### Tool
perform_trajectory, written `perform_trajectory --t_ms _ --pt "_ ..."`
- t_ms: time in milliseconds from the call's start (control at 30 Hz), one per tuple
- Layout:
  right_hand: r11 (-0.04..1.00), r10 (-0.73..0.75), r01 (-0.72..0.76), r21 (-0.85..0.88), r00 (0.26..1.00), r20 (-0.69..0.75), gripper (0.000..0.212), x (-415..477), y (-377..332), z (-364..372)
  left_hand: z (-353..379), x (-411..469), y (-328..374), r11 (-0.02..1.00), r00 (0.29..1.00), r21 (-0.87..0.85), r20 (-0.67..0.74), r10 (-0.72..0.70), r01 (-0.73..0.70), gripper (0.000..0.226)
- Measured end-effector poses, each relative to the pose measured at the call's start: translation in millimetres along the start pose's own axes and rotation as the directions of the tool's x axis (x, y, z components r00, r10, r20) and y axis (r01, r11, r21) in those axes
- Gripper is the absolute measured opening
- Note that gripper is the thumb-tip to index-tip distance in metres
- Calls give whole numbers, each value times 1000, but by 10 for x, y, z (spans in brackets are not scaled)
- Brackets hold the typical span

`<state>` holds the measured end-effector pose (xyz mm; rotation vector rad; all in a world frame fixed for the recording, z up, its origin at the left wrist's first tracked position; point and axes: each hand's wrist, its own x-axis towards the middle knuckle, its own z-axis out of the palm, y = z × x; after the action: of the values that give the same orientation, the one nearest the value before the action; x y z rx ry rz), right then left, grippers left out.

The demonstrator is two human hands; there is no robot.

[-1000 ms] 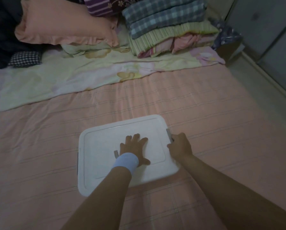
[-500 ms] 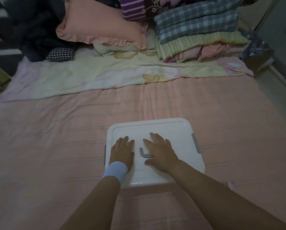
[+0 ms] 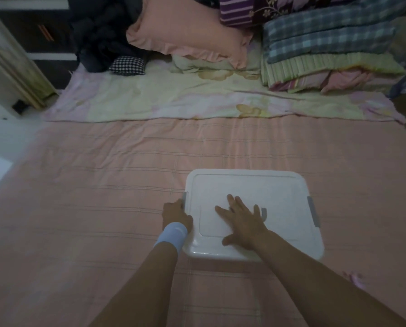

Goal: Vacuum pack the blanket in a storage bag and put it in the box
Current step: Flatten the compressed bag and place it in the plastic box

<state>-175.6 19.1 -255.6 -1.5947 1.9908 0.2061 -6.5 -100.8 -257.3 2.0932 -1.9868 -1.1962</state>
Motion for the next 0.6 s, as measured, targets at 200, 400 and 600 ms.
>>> perform_trajectory --t_ms 200,400,600 --pt "1000 -7 8 24 1000 -17 101 -30 8 -7 -2 -140 122 991 994 80 33 108 -111 54" --pt "964 219 -180 198 955 -200 74 -285 438 -88 106 -186 239 998 997 -63 75 -10 15 69" --pt "578 707 -538 613 705 -48 114 -612 1411 -121 274 -234 421 997 997 -5 23 -72 72 105"
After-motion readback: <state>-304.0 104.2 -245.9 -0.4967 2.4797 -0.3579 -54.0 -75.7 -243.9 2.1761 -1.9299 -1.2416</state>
